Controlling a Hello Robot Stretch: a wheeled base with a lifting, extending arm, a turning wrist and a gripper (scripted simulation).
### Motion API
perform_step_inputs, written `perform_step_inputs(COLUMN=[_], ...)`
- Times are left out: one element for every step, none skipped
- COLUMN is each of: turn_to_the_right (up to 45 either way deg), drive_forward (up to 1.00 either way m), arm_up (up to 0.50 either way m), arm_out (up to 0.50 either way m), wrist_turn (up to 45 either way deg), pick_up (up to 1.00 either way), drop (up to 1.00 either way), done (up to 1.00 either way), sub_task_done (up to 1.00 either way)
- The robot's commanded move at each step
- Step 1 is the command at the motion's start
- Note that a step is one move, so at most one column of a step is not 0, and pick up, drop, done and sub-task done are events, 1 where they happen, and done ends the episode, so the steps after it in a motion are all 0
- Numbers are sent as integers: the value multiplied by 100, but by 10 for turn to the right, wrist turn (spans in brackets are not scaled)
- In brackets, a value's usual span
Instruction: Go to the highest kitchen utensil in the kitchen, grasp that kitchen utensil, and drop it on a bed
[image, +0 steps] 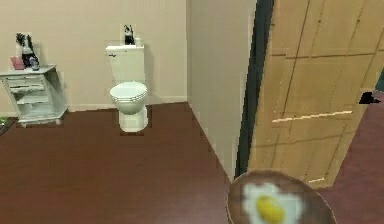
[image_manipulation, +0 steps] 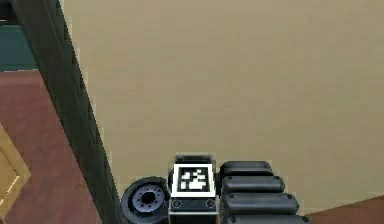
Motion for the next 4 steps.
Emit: perform_step_inputs(turn_to_the_right=[210, 0, 180, 0], drive_forward=[0, 45, 0, 60], arm_up=[0, 0, 0, 0], arm_out=[0, 0, 0, 0], wrist_turn=[0, 0, 0, 0], pick_up=[0, 0, 0, 0], drop=[0, 0, 0, 0], done=[0, 0, 0, 0], sub_task_done=[0, 0, 0, 0])
